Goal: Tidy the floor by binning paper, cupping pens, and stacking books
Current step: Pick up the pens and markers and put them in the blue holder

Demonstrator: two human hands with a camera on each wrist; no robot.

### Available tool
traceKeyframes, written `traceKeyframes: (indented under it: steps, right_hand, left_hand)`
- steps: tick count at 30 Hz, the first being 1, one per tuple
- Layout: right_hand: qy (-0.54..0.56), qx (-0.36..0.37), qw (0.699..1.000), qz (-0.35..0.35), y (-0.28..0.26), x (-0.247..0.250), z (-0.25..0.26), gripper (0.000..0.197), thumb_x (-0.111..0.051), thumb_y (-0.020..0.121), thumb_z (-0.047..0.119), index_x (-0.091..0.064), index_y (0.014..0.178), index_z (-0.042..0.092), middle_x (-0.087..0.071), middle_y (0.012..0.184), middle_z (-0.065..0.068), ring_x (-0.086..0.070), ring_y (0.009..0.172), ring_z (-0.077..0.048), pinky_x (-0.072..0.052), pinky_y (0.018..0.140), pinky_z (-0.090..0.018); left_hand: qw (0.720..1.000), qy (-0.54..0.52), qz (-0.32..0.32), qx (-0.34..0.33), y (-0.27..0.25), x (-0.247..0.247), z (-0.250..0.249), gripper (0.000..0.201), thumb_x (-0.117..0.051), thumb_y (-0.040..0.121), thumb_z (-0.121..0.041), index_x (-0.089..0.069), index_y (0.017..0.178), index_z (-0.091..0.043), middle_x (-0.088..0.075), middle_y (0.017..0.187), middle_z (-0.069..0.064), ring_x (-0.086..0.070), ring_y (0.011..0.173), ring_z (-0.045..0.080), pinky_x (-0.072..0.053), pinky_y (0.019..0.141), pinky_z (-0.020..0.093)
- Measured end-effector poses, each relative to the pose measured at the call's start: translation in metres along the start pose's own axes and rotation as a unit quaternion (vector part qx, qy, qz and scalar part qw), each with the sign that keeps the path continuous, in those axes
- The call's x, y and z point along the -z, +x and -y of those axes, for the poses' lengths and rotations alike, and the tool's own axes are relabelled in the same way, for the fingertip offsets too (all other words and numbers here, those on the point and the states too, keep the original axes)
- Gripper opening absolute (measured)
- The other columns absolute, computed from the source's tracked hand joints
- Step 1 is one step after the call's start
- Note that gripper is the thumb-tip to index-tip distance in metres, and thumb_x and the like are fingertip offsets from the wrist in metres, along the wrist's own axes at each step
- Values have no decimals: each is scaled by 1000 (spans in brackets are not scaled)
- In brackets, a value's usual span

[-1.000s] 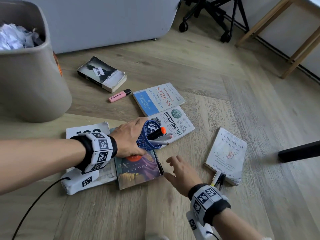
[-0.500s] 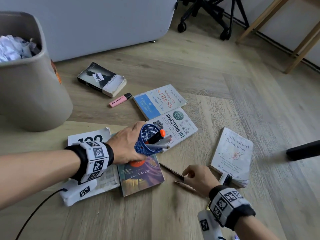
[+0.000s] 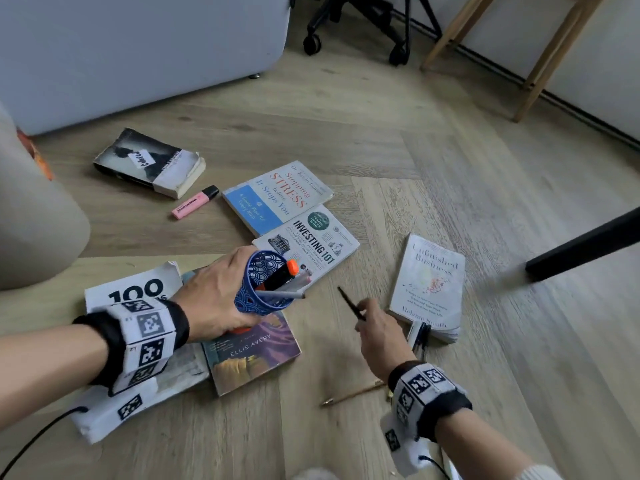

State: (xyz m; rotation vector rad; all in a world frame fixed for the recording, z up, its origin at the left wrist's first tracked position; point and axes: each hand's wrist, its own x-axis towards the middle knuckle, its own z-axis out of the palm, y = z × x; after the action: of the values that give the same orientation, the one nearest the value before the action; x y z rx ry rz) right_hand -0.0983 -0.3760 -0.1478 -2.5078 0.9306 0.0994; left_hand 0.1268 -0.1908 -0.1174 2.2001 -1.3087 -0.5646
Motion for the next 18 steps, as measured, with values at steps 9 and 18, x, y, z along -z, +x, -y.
traceKeyframes:
  steps: [9, 18]
  right_hand:
    - [-13, -230, 954, 193, -50, -3, -12, 71, -30, 92, 63, -71, 85, 6, -72, 66, -3, -71, 78, -19, -56, 81, -32]
    - [59, -189, 976, 95, -49, -8, 14, 29, -48, 90, 38, -58, 91, 11, -69, 96, -13, -67, 84, -29, -54, 70, -35]
  left_hand:
    - [999, 44, -2, -24, 6, -5, -20, 86, -83, 64, -43, -34, 133, -27, -50, 119, -9, -48, 97, 9, -34, 78, 24]
    - [995, 81, 28, -57, 5, -7, -27, 87, -79, 64, -48, -29, 131, -26, -48, 117, -5, -51, 107, 16, -46, 94, 39]
